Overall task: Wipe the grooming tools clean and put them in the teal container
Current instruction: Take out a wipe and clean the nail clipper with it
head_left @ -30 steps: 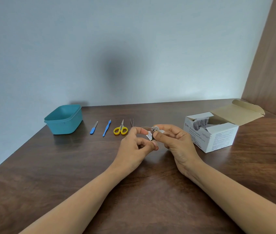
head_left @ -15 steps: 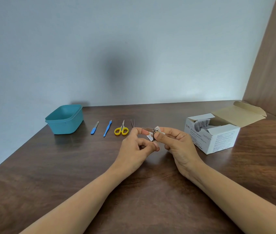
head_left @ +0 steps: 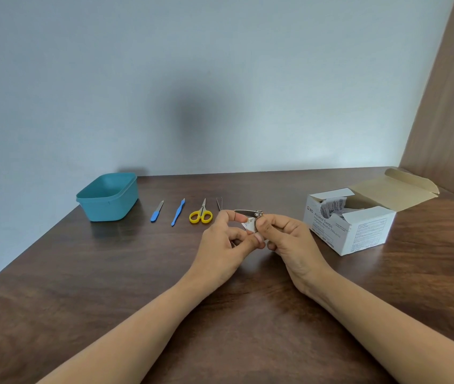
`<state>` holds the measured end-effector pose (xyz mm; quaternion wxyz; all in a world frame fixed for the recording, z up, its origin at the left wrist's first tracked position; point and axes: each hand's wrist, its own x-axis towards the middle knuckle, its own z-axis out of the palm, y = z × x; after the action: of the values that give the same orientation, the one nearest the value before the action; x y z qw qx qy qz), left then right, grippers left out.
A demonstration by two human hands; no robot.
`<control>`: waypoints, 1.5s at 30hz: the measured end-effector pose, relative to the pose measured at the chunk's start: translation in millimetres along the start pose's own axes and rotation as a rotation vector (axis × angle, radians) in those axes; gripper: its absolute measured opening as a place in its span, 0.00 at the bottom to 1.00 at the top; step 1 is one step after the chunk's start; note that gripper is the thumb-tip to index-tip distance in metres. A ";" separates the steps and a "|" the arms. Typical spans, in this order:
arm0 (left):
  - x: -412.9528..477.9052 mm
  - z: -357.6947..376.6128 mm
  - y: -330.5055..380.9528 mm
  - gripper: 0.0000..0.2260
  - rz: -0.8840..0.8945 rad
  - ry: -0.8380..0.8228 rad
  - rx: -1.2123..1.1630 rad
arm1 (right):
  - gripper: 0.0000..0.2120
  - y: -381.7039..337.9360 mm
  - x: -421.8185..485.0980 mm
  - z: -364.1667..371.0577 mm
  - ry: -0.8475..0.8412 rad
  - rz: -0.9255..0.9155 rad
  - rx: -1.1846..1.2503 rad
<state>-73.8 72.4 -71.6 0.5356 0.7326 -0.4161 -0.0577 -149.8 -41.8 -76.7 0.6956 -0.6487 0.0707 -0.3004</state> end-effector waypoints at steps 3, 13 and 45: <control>0.2 0.3 -1.3 0.16 -0.005 -0.007 -0.031 | 0.09 0.5 0.3 0.5 -0.004 -0.024 -0.002; 1.2 1.2 -4.4 0.05 0.001 0.070 -0.191 | 0.14 2.9 3.3 0.1 0.034 -0.009 -0.070; 3.2 -4.2 1.2 0.06 -0.111 0.177 -0.535 | 0.08 -6.4 -1.1 -0.3 0.052 0.060 0.010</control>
<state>-70.2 73.2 -67.7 0.7399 0.5893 -0.2972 -0.1306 -153.0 -41.4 -71.0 0.7056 -0.6348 0.1067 -0.2964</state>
